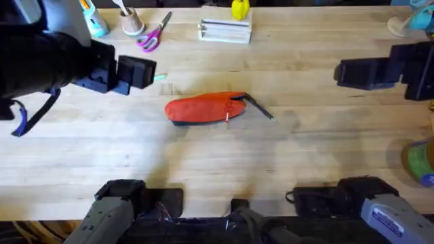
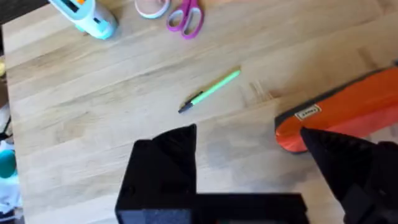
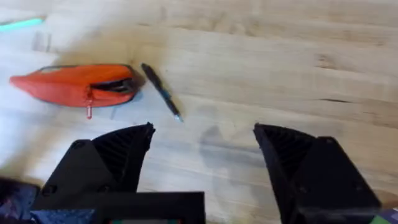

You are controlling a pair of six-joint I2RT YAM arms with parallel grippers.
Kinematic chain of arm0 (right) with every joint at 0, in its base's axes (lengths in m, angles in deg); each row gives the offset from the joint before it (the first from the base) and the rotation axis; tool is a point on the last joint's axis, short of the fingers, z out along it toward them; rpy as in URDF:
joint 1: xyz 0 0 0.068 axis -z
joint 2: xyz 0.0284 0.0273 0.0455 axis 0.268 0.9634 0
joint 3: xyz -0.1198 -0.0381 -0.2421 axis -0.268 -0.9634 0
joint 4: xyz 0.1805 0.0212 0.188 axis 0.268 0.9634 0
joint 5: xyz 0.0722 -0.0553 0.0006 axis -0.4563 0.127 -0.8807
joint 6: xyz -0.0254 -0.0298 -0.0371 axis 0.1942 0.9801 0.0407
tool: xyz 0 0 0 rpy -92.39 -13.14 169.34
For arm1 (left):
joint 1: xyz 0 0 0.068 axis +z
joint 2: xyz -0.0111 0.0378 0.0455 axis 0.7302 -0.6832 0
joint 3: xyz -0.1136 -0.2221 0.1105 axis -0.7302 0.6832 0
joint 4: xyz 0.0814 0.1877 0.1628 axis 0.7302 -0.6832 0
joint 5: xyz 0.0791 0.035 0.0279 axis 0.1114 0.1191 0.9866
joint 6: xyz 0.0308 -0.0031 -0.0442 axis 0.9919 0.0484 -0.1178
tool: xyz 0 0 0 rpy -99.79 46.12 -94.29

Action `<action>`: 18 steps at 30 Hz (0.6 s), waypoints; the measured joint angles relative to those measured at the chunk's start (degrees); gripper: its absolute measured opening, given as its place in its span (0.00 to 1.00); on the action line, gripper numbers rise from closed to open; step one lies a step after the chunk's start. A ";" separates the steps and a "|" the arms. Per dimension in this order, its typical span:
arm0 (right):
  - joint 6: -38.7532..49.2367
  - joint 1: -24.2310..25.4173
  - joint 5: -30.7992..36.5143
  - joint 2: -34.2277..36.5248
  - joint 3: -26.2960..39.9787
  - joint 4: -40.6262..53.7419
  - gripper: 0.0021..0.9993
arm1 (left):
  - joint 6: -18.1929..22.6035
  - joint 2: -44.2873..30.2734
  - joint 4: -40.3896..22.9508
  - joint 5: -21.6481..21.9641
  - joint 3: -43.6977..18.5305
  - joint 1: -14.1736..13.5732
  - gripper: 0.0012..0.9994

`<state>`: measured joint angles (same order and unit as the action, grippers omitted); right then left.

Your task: Unzip the bag, pick up the pens from the table one at a time and place them inside, then zip the bag closed.

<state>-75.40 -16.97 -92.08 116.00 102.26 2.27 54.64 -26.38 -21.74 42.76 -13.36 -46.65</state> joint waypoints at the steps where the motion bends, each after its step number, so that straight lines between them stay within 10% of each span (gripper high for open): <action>1: 0.02 -0.67 -0.40 0.60 0.19 0.14 0.99 | 2.31 -0.57 -0.96 -0.86 0.00 0.00 0.99; 11: 0.00 -12.58 -5.54 4.30 0.21 -0.98 0.99 | 28.78 -5.35 -5.28 -5.87 0.00 0.00 0.99; 18: -2.88 -14.87 -7.45 6.55 0.21 -2.98 0.99 | 35.65 -7.57 -6.59 -6.32 0.00 0.00 0.99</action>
<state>-78.28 -31.84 -99.53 122.55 102.47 -0.70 90.28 -33.95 -28.33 36.44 -13.36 -46.65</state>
